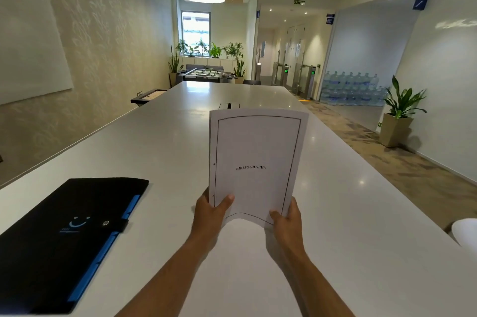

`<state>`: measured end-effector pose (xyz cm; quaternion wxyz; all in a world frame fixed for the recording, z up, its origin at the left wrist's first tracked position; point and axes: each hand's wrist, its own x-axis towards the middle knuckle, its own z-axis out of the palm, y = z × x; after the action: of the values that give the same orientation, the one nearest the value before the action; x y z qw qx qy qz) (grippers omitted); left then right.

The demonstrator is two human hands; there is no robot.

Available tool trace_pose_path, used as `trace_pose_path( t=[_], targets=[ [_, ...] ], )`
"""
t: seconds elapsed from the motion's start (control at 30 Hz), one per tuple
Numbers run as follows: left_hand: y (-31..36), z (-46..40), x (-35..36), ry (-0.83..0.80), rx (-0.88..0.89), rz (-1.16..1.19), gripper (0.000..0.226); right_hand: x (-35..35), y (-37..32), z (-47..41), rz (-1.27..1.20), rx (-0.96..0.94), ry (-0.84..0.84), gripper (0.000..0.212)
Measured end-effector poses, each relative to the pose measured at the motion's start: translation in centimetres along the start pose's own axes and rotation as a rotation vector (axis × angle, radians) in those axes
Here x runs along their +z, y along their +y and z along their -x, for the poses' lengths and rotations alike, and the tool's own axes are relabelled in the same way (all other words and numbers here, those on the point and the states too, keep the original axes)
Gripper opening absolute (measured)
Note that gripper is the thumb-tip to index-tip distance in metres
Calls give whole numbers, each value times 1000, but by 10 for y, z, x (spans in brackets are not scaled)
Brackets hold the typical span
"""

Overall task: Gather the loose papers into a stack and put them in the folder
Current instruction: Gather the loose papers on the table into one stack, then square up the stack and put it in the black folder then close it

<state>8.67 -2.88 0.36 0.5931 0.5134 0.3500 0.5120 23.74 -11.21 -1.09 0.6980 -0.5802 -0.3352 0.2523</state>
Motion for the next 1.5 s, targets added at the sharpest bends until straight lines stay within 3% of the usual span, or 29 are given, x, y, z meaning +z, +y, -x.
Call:
trace_pose_path(
  t=[0.17,0.27,0.4,0.47,0.53,0.67,0.83,1.0,1.1,1.23,1.33,1.4,1.5],
  targets=[
    [5,-1,6,35,58,-15,19,-5,-6,-8,89,-8,25,38],
    [14,0,11,36,115,-82,17,-11,-11,-10,26,-6,129,39],
    [20,5,27,103,90,-48,16,-5,-16,-5,-380,175,366,46],
    [17,10,36,125,47,17,18,5,-17,0,-671,286,266,48],
    [13,16,45,136,-4,87,20,15,-19,5,-790,303,128,48],
    [5,27,52,100,-75,156,22,20,-22,3,-663,261,132,40],
    [8,19,25,-129,-99,159,38,-3,-24,-6,-479,212,137,34],
    [31,-11,-22,60,-111,299,23,-38,-34,-21,-372,184,75,31],
    [45,-27,-53,155,-90,160,34,-59,-44,-27,-326,171,-26,33],
    [63,-38,-72,-69,-93,-121,64,-71,-53,-31,-165,106,-174,31],
    [62,-38,-74,-280,-93,-258,75,-71,-59,-30,45,49,-357,10],
    [54,-34,-73,-311,-33,-248,68,-69,-60,-30,119,33,-419,12],
    [56,-28,-64,-238,134,-207,39,-68,-64,-30,148,-25,-352,7]
  ],
)
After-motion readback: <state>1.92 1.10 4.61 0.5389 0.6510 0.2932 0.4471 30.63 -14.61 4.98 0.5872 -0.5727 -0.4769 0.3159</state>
